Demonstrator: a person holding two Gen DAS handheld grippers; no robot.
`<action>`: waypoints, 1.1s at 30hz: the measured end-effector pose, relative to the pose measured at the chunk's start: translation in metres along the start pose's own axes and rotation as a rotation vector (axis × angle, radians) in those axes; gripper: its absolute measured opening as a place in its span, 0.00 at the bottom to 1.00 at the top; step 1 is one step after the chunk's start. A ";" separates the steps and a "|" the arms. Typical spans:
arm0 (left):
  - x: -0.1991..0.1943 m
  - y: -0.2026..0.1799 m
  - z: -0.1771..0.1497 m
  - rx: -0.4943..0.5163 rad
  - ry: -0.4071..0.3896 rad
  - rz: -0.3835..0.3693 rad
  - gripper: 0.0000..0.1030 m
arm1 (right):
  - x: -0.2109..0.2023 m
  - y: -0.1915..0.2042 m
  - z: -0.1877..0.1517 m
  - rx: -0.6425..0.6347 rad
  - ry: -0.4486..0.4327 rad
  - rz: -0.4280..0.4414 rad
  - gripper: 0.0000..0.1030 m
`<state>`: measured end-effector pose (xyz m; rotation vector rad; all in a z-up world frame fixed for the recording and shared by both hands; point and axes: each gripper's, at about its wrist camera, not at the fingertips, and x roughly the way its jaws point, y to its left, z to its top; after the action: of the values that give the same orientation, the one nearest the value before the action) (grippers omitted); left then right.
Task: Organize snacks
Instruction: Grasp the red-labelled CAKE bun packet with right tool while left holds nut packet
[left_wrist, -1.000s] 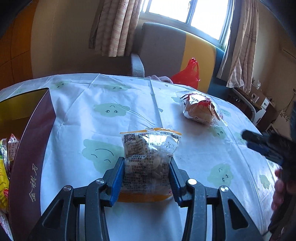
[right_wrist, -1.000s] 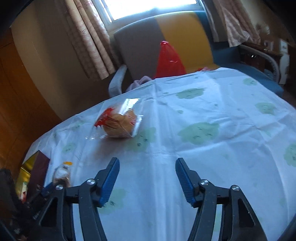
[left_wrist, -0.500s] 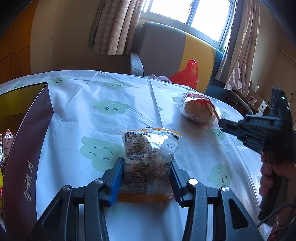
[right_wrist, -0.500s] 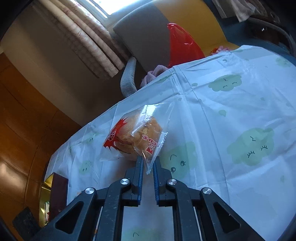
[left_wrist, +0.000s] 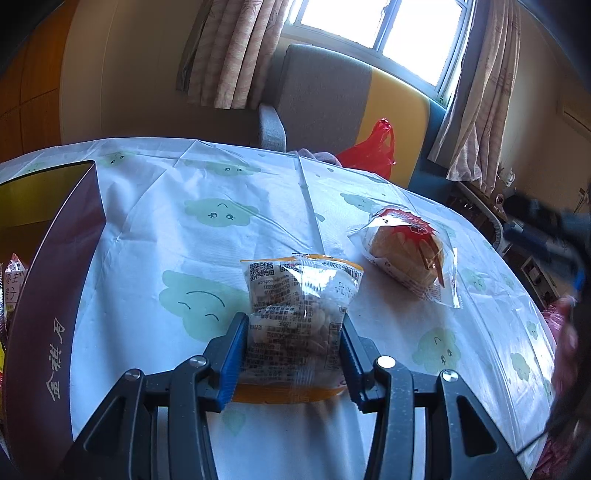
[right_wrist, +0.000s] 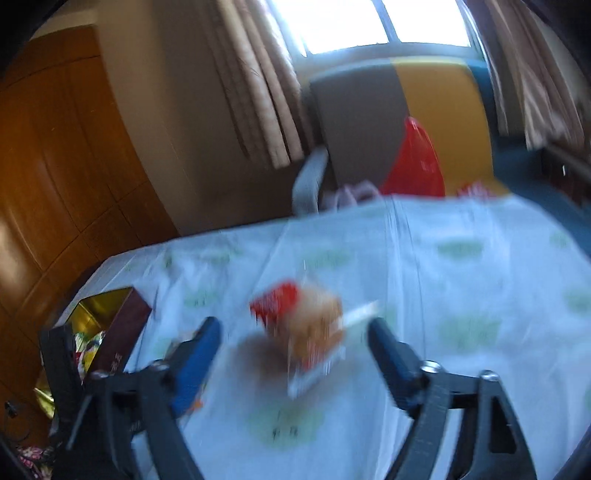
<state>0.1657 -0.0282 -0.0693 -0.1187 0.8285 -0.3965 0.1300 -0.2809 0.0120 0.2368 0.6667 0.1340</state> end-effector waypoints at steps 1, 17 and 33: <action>0.000 0.000 0.000 0.000 0.000 0.000 0.47 | 0.010 0.003 0.014 -0.050 0.012 -0.015 0.99; 0.003 0.000 -0.001 -0.001 -0.001 -0.003 0.49 | 0.097 -0.003 -0.005 -0.119 0.271 -0.036 0.69; 0.003 0.000 -0.001 -0.009 0.004 -0.010 0.49 | 0.027 0.030 -0.067 0.057 0.060 -0.215 0.67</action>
<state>0.1674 -0.0295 -0.0721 -0.1305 0.8337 -0.4023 0.1078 -0.2351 -0.0469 0.2152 0.7516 -0.0843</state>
